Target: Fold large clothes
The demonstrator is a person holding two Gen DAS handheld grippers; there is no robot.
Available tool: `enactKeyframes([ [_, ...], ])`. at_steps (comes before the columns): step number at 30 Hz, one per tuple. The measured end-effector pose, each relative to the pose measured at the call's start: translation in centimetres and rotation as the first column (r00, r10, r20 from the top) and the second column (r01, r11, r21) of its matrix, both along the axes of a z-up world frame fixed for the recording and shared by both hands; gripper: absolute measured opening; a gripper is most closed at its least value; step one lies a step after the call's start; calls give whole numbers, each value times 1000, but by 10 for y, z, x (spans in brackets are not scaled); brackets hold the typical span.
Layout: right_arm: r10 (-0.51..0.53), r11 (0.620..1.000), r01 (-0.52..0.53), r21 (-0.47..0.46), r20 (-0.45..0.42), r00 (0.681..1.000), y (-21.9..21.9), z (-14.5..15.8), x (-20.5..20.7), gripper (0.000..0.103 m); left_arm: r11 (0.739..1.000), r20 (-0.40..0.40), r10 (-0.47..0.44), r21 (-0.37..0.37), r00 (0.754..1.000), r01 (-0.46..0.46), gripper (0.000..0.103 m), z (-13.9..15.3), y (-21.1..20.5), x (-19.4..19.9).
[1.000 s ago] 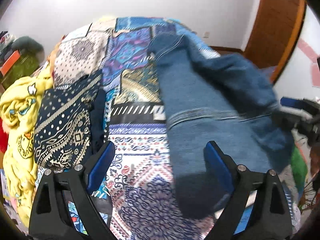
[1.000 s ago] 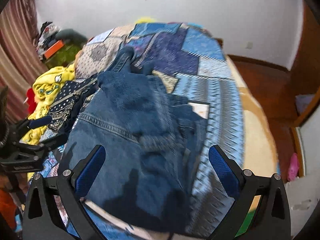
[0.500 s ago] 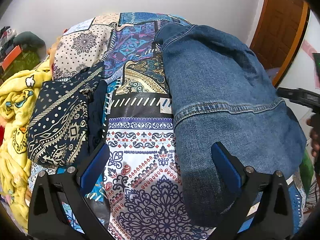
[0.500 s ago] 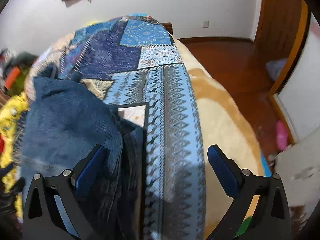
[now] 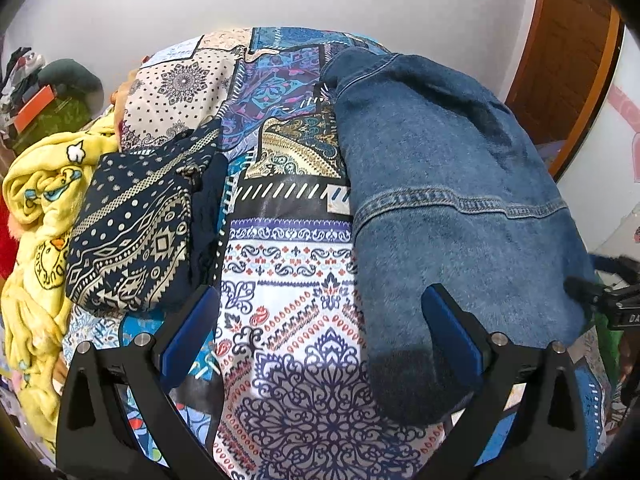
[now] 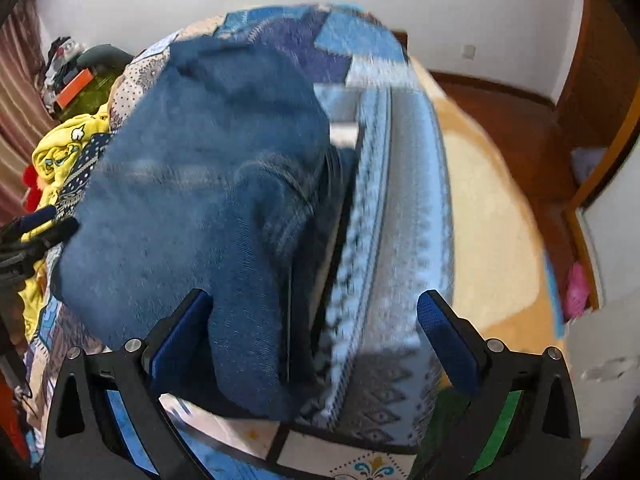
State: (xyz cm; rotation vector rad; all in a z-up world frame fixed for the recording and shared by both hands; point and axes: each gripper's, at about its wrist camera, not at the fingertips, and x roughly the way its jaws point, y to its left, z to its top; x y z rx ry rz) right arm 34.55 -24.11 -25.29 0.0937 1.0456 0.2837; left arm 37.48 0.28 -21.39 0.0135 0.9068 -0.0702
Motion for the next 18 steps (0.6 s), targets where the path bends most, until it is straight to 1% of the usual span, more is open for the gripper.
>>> enactKeyframes([
  [3,-12,998,16,67,-58,998,-13,-3,0,103,1000,-7,-4,15,1000,4,103,0,3,-5],
  [5,-10,997,16,74,-70,997,-15,3,0,103,1000,-8,-10,14,1000,10,102,2,5,-7],
  [7,1,998,2,56,-56,998,-13,11,-1,103,1000,-12,-13,24,1000,14,102,6,5,-6],
  [9,14,998,-12,58,-31,999,-11,18,1,103,999,9,-21,38,1000,21,102,13,4,-5],
  [13,7,993,-11,118,37,999,-8,36,9,103,998,77,-49,51,996,45,102,36,-3,4],
  [15,1,988,-9,154,55,999,-7,40,20,103,997,96,-64,37,993,60,102,44,-6,11],
  [18,-10,975,1,222,40,999,-7,34,35,103,995,85,-96,-32,992,99,102,48,-11,29],
])
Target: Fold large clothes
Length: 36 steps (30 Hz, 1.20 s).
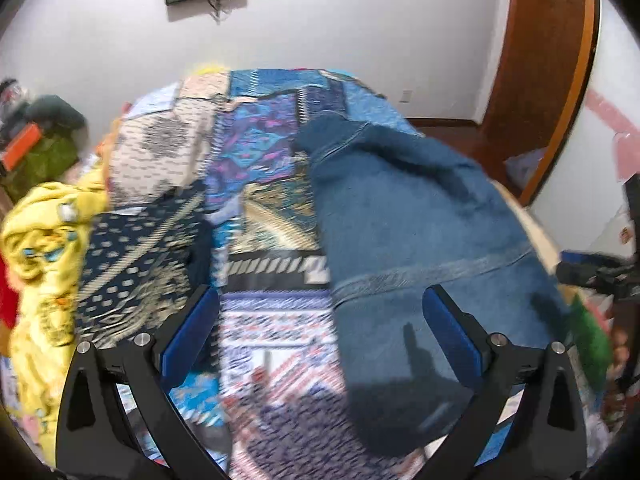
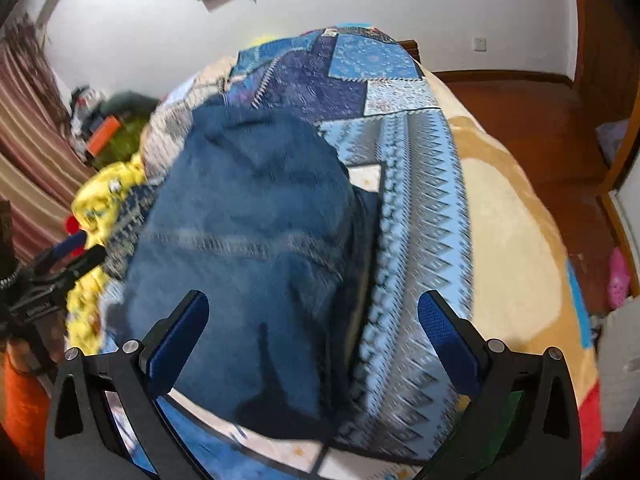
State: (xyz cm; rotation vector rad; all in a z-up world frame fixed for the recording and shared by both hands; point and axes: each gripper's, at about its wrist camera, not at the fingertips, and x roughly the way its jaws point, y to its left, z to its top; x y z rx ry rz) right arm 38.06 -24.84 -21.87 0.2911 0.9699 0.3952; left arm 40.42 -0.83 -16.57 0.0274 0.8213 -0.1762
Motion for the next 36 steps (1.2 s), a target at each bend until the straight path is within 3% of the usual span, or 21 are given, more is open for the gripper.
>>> enactKeyframes([
  [4,12,998,-5,65,-105,994,2,-27,24,103,984,-136,-70,-175,988,46,102,-20,3,35],
  [7,31,994,-10,107,-190,981,5,-52,41,103,953,-267,-122,-299,956,38,102,-49,7,62],
  [9,65,987,-31,157,-219,973,7,-63,49,103,942,-314,-129,-335,941,18,102,-63,8,74],
  [14,147,967,-97,235,-205,968,17,-67,64,102,869,-392,-187,-494,901,-34,102,-96,11,97],
  [17,165,959,-109,262,-203,965,23,-70,74,93,853,-381,-211,-522,900,-20,100,-99,8,103],
  [18,167,956,-108,274,-205,964,24,-71,76,90,853,-371,-221,-522,902,-6,90,-98,6,105],
  [22,161,939,-67,339,-259,953,20,-71,81,56,855,-358,-228,-519,905,11,80,-95,-1,110],
  [25,149,935,-49,352,-262,954,15,-65,76,44,866,-327,-229,-499,917,39,65,-85,-5,106],
  [27,139,945,-54,322,-246,959,19,-52,70,40,865,-300,-236,-497,924,60,56,-74,-7,97],
  [29,140,949,-69,308,-217,966,24,-36,64,34,863,-269,-243,-498,932,81,53,-59,-7,85],
  [36,158,951,-128,283,-84,984,55,35,40,32,873,-118,-218,-468,969,139,52,11,29,50],
])
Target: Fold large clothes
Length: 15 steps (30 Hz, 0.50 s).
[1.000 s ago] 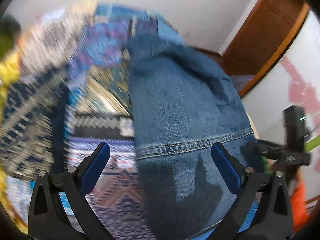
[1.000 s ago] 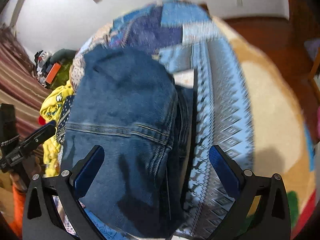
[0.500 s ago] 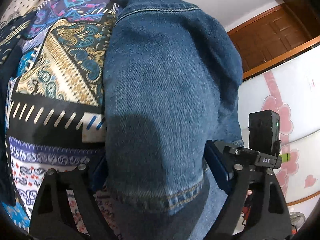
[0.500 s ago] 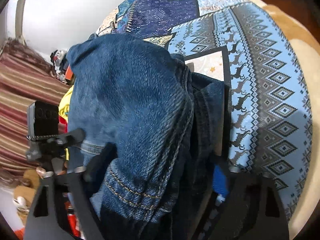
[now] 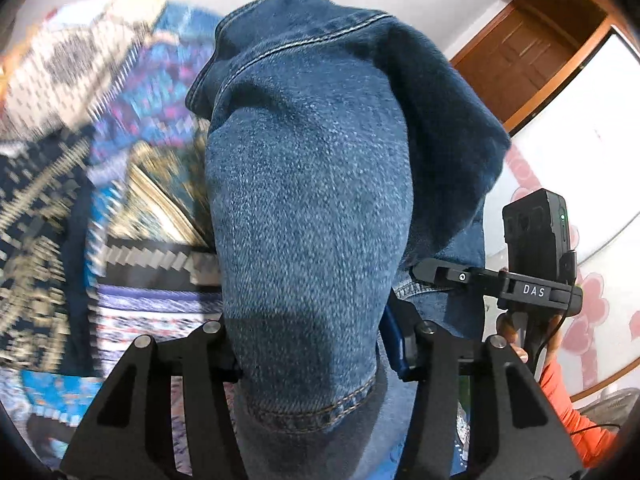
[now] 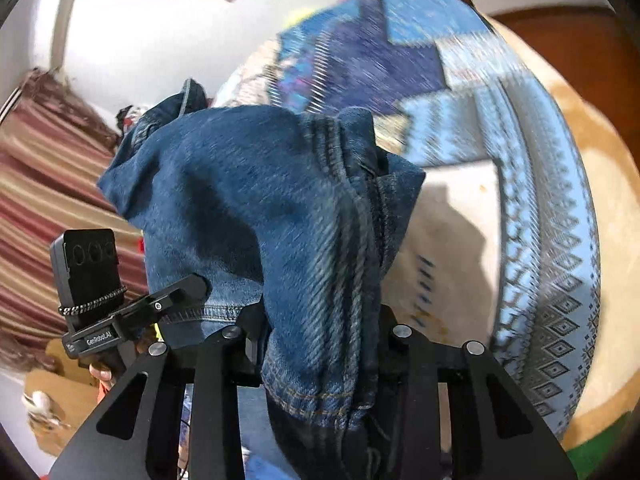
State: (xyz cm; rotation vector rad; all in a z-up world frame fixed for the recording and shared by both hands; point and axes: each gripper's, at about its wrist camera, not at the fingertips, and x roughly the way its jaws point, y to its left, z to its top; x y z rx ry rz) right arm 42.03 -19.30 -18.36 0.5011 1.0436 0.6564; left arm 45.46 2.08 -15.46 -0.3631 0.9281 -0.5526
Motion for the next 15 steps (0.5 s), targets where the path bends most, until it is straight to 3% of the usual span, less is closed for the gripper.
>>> enactKeyframes([
  [7,66,998,-66,-8,187,980,69,77,-19,31,996,161,92,-21,983,-90,52,66,86,-41],
  [10,102,995,-103,-9,228,968,105,95,-23,31,989,183,148,-37,972,-144,52,82,125,-51],
  [15,137,990,-142,0,250,958,164,99,-16,31,976,192,217,-22,957,-217,52,91,183,-56],
])
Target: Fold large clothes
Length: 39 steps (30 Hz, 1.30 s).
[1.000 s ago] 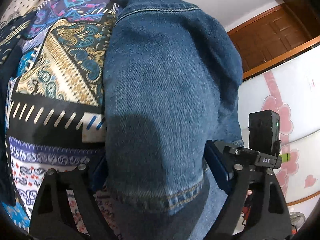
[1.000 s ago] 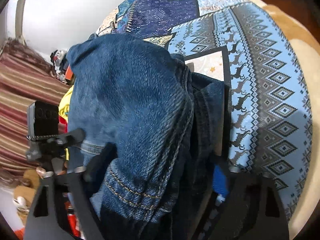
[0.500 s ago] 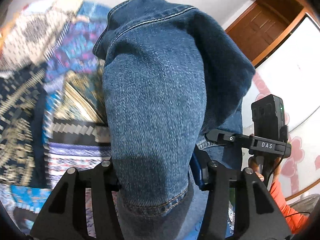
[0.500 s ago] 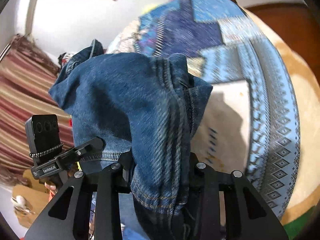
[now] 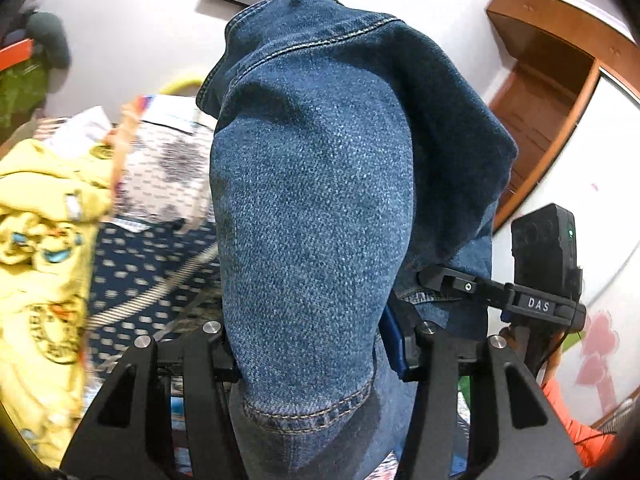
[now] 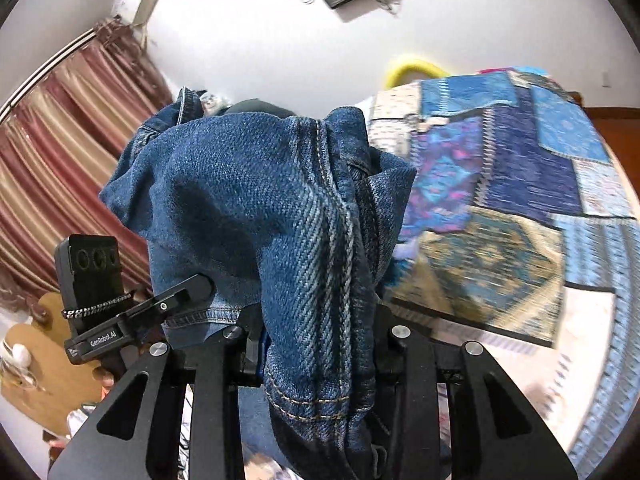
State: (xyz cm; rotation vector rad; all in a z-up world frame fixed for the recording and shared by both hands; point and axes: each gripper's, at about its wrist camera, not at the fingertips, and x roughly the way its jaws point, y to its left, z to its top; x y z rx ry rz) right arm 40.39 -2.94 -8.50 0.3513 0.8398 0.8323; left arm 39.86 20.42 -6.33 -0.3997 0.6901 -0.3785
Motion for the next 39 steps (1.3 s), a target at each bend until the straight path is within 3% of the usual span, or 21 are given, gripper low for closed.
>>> enactKeyframes([
  [3,3,1000,-3,13,-29,1000,29,-16,12,31,999,-41,46,1,998,-46,52,-10,31,8],
  [7,-10,1000,12,15,-134,991,66,-54,39,31,995,-125,102,33,987,-98,52,-39,62,33],
  [14,-63,997,50,-54,-285,956,103,-132,97,31,990,-344,132,-6,930,-142,54,-145,108,105],
  [16,-75,995,52,-86,-288,955,103,-151,108,33,984,-391,160,-9,906,-178,61,-177,116,117],
  [18,-93,988,61,-139,-235,968,102,-153,109,40,972,-388,220,10,895,-235,83,-189,123,116],
  [19,-105,982,71,-172,-195,975,99,-155,110,48,965,-388,246,18,888,-260,88,-191,127,115],
  [20,-108,976,74,-204,-161,981,97,-154,105,64,961,-384,259,13,886,-276,91,-192,130,111],
  [22,-101,962,73,-265,-95,990,91,-152,98,80,964,-362,258,37,895,-263,92,-188,128,101],
  [26,-69,947,51,-317,-44,997,79,-139,80,83,954,-307,280,191,909,-230,93,-170,109,67],
  [29,-55,918,56,-393,14,998,78,-138,65,85,924,-264,297,322,918,-206,93,-164,94,38],
  [32,-42,905,51,-423,29,999,72,-132,45,85,902,-251,302,387,920,-190,93,-158,84,10],
  [35,-68,917,67,-394,11,998,58,-124,20,85,872,-216,321,447,922,-199,93,-140,71,-15],
  [39,-75,934,96,-343,73,995,47,-95,-16,85,859,-126,331,450,935,-243,93,-96,53,-51],
])
